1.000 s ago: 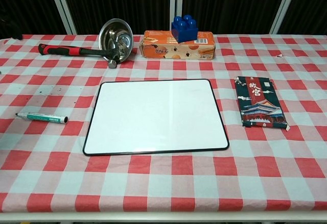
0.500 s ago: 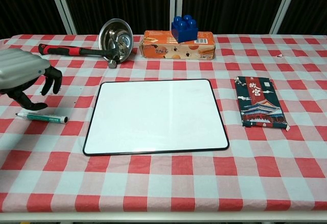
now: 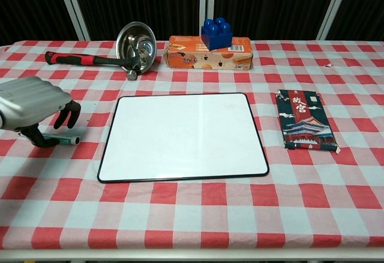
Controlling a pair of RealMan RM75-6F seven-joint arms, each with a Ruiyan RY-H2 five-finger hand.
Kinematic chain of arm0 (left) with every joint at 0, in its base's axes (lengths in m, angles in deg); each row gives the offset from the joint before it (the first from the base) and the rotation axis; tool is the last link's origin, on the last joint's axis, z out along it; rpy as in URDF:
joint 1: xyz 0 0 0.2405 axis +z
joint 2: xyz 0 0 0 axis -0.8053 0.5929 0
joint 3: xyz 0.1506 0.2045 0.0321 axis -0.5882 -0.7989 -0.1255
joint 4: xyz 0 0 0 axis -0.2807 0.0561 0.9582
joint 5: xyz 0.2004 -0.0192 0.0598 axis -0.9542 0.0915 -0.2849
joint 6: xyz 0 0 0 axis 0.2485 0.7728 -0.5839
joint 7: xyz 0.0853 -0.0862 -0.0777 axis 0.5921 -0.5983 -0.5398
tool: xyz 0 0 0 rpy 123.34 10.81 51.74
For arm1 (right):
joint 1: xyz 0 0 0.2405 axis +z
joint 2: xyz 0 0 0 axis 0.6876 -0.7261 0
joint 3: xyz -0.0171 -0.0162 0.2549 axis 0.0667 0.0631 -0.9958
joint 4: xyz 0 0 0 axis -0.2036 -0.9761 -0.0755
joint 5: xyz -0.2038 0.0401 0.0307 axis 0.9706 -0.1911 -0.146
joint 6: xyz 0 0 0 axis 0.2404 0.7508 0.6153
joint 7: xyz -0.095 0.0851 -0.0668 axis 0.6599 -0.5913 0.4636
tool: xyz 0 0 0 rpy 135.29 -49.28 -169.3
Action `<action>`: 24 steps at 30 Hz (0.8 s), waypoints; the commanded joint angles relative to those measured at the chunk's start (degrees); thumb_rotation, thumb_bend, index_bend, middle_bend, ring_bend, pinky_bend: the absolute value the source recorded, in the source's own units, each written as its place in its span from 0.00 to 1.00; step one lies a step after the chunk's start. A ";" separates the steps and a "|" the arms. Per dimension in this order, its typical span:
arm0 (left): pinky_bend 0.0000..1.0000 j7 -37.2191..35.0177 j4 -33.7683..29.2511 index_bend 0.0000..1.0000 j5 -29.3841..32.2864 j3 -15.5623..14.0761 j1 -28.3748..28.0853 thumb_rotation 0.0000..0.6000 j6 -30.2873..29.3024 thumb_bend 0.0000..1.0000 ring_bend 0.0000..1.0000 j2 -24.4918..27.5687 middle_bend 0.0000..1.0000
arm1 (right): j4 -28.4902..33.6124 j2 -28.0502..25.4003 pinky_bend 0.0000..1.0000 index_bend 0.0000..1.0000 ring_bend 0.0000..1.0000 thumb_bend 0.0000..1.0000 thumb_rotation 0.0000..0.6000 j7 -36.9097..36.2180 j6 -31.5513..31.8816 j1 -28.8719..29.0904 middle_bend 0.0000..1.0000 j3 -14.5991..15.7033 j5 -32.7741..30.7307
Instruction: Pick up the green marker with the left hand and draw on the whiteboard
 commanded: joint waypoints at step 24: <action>1.00 -9.14 0.31 0.57 -0.29 -1.32 -1.20 1.00 -0.03 0.34 0.78 0.83 0.61 | 0.19 0.08 0.07 0.00 0.00 0.22 1.00 -0.35 -1.04 0.29 0.07 -0.12 -0.94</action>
